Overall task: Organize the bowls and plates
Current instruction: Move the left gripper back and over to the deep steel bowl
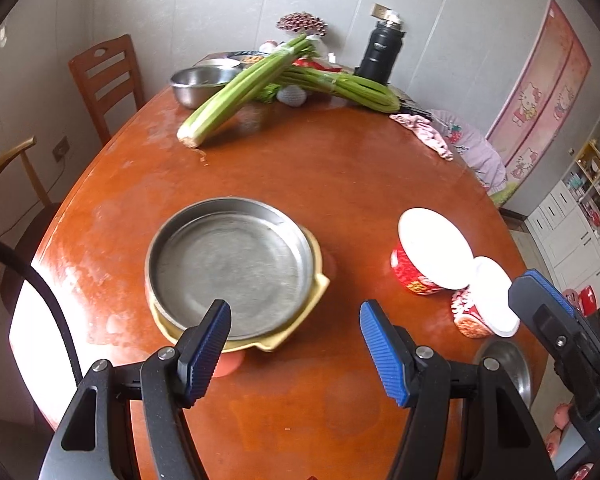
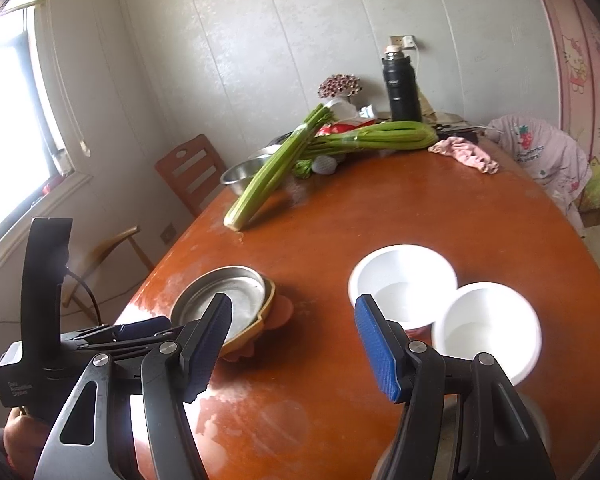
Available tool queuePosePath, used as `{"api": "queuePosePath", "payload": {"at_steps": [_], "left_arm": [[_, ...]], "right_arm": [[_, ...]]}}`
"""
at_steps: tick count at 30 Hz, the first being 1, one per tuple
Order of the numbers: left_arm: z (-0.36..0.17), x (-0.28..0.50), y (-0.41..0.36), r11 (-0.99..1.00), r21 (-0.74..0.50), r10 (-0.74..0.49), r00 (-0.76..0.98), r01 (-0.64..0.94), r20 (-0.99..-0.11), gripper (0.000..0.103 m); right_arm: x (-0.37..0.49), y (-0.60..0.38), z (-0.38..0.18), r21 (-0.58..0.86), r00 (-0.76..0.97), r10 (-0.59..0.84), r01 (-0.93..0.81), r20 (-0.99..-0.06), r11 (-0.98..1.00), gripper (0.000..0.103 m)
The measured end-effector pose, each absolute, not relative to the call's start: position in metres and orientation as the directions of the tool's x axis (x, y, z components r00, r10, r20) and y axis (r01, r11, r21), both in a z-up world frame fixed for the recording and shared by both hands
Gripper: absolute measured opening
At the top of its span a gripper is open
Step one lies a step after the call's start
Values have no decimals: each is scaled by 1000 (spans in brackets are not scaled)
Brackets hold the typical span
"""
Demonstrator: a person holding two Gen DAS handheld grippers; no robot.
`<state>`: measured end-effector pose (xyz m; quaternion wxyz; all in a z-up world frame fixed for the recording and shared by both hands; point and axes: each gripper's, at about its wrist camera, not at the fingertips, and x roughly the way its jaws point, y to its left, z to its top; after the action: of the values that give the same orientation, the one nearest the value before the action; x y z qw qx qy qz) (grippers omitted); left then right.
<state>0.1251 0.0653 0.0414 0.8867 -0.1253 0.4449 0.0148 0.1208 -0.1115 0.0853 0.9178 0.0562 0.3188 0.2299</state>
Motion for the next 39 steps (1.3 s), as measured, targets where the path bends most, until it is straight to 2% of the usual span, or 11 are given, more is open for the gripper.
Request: {"api": "queuePosePath", "payload": {"at_steps": [20, 39], "left_arm": [[63, 126, -25, 982, -190, -146, 630, -2, -763, 67], [49, 121, -78, 981, -184, -187, 600, 68, -778, 67]], "right_arm": [[101, -216, 93, 225, 753, 360, -281, -552, 933, 66], [85, -270, 74, 224, 740, 311, -218, -596, 950, 66]]}}
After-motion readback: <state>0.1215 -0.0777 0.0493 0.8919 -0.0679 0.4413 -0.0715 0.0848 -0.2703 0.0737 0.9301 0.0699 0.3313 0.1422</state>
